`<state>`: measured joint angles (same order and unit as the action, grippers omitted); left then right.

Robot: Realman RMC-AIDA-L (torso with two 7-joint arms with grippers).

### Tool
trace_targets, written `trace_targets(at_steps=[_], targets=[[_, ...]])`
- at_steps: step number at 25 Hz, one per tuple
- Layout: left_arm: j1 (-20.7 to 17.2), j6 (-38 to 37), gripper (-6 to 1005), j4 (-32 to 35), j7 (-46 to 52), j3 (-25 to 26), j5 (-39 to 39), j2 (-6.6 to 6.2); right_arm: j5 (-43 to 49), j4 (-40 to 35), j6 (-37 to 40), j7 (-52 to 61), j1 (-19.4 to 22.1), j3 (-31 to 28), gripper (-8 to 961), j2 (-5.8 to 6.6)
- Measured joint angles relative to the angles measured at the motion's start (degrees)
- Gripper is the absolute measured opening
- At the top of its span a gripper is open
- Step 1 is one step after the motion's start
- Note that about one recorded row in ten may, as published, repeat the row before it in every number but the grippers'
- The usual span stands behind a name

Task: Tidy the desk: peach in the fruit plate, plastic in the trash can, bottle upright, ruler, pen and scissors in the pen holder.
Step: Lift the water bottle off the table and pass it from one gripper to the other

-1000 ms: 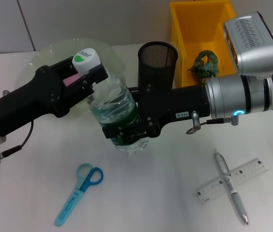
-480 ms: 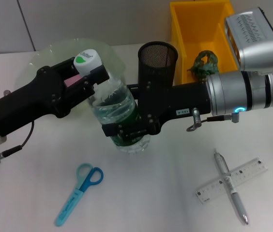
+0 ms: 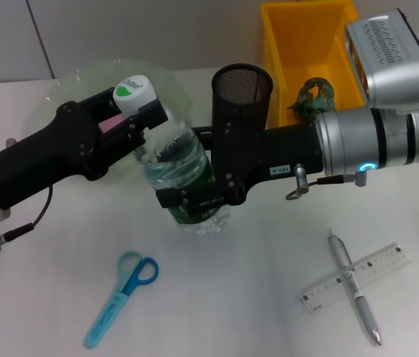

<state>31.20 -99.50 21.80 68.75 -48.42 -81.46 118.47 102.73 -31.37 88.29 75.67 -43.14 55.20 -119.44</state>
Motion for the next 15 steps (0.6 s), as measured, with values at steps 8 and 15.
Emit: trace_targets(at_steps=[8,15], targets=[[0.1,0.4,423,0.0,0.1,0.0,0.0,0.0,0.0,-0.6,-0.6,-0.1,0.2,0.4,814,-0.01],[0.0,1.5,424,0.2,0.2,0.0,-0.1,-0.11,0.2,-2.3,-1.3,-0.7,0.8,0.7,817,-0.06]])
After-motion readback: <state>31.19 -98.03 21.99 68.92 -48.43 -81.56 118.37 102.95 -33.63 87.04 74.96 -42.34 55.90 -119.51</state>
